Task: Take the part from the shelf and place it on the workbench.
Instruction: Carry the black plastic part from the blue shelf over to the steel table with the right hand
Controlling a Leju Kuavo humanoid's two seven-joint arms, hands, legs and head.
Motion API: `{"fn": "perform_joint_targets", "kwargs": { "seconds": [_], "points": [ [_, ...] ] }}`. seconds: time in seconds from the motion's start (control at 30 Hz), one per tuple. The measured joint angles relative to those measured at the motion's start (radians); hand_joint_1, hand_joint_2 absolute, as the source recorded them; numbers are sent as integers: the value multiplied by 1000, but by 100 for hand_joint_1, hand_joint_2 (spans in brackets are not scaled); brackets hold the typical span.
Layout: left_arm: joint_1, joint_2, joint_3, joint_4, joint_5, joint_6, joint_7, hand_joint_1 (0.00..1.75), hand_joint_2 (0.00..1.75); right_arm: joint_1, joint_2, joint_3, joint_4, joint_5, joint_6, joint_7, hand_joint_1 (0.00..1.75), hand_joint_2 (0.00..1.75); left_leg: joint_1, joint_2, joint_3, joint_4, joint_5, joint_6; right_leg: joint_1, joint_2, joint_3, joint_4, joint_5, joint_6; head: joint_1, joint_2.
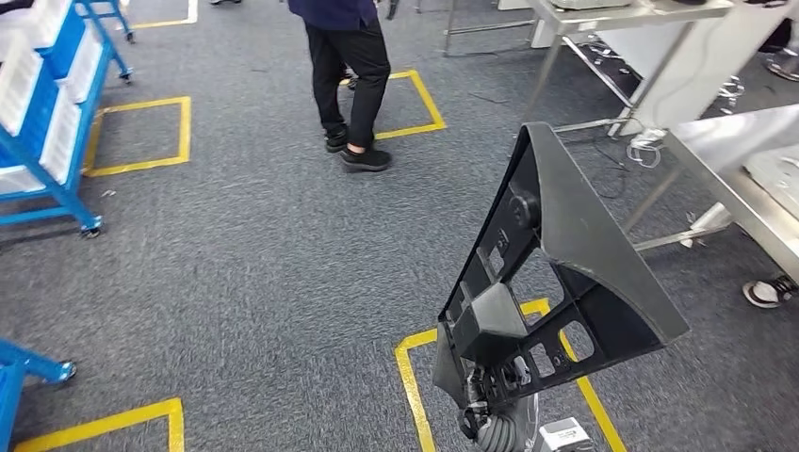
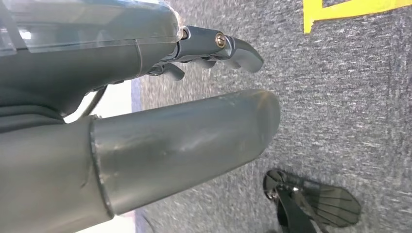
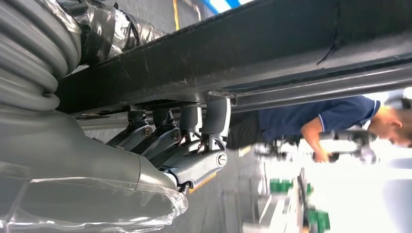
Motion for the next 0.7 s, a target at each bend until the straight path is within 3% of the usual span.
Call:
{"fn": "perform_joint_targets", "kwargs": {
  "seconds": [0.03,0.07,0.13,0.2,0.27,0.33,0.4,0.47,0.53,0.57,0.6,0.63,0.7],
  "points": [
    [1,0,0,0,-1,-1,0,0,0,1,0,-1,0,-1,0,0,175,175,-3,15,-1,0,0,0,-1,-4,-17,40,-12,0,0,0],
    [1,0,0,0,-2,-1,0,0,0,3,0,-2,0,-1,1,0,175,175,-5,30,-1,0,-1,1,0,-7,-15,44,-4,-1,0,0],
    [0,-1,0,0,-7,-2,0,0,0,7,0,-3,-2,0,4,0,175,175,-8,56,3,0,-4,1,6,-22,44,-57,53,-12,0,0],
    [-1,-5,0,0,-13,-3,-3,0,0,9,0,-4,-5,3,11,0,175,175,-11,77,8,0,-8,-2,23,-65,114,-186,96,-30,0,0],
    [-3,-8,0,0,-20,-5,-9,0,0,13,1,-5,-10,6,19,0,175,175,-12,96,11,-1,-10,-7,36,-84,134,-233,103,-43,0,0],
    [-6,-9,0,0,-27,-7,-14,0,0,19,2,-8,-15,7,26,0,175,175,-13,111,16,-4,-13,-14,33,-61,135,-244,111,-51,0,0],
    [-8,-10,0,0,-34,-8,-20,0,0,25,5,-12,-21,7,30,0,175,175,-13,78,9,27,-41,-23,22,-40,144,-265,123,-60,0,0],
    [-6,-10,0,0,-40,-7,-28,0,0,28,9,-17,-25,7,36,0,175,175,-10,21,-36,134,-101,-29,16,-19,148,-275,130,-65,-1,0],
    [-3,-11,0,0,-45,-5,-36,0,0,31,13,-23,-26,6,46,0,175,175,-6,0,-89,248,-145,-33,14,7,147,-272,131,-66,-1,0],
    [-2,-11,0,0,-47,-4,-39,0,0,33,15,-26,-26,6,50,0,175,175,-4,-1,-100,266,-140,-36,13,22,147,-270,131,-65,-1,0],
    [-1,-11,0,0,-50,-3,-42,0,0,34,17,-28,-26,7,55,0,175,175,-2,-3,-93,246,-116,-38,11,37,147,-266,129,-63,-1,0],
    [-1,-11,0,0,-52,-2,-44,0,0,35,19,-30,-26,8,58,0,175,175,0,-9,-72,195,-80,-40,9,51,147,-260,127,-59,-1,0],
    [-2,-11,1,0,-54,0,-46,0,0,37,22,-34,-28,11,62,0,175,175,8,-55,-24,75,-22,-44,5,77,138,-240,118,-46,-1,0]
  ]
}}
